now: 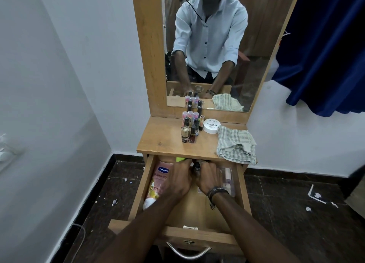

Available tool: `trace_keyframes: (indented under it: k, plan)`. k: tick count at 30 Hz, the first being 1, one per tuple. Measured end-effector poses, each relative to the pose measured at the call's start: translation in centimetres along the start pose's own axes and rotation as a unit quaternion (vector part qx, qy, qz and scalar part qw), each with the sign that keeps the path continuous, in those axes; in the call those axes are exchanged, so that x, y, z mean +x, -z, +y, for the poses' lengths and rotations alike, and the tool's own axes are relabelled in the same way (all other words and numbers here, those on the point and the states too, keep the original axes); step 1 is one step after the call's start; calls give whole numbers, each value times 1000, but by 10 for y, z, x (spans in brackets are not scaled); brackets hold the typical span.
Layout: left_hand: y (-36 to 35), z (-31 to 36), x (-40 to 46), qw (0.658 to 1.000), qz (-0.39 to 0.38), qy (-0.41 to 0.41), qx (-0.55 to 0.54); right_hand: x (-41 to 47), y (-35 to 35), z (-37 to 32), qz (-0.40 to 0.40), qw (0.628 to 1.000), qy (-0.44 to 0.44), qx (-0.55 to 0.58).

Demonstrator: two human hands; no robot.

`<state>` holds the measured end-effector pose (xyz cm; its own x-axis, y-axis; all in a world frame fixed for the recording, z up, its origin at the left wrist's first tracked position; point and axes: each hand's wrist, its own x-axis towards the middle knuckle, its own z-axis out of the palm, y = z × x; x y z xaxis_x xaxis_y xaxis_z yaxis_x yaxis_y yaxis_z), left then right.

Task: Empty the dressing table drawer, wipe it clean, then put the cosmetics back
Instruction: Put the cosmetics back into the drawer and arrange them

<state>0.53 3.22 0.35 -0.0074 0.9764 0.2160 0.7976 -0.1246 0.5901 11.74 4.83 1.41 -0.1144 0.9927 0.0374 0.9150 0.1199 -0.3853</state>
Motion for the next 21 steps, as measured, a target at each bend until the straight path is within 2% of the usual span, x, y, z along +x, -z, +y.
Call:
trace_keyframes:
  k: [8, 18, 21]
  plan:
    - [-6, -1, 1, 1000, -4, 11, 10, 3, 1, -1, -1, 1000, 14, -21]
    - [6, -3, -12, 992, 40, -117, 30, -14, 15, 3, 4, 1000, 2, -27]
    - [14, -3, -15, 984, 86, -155, 23, -23, 28, 1, 16, 999, 11, -43]
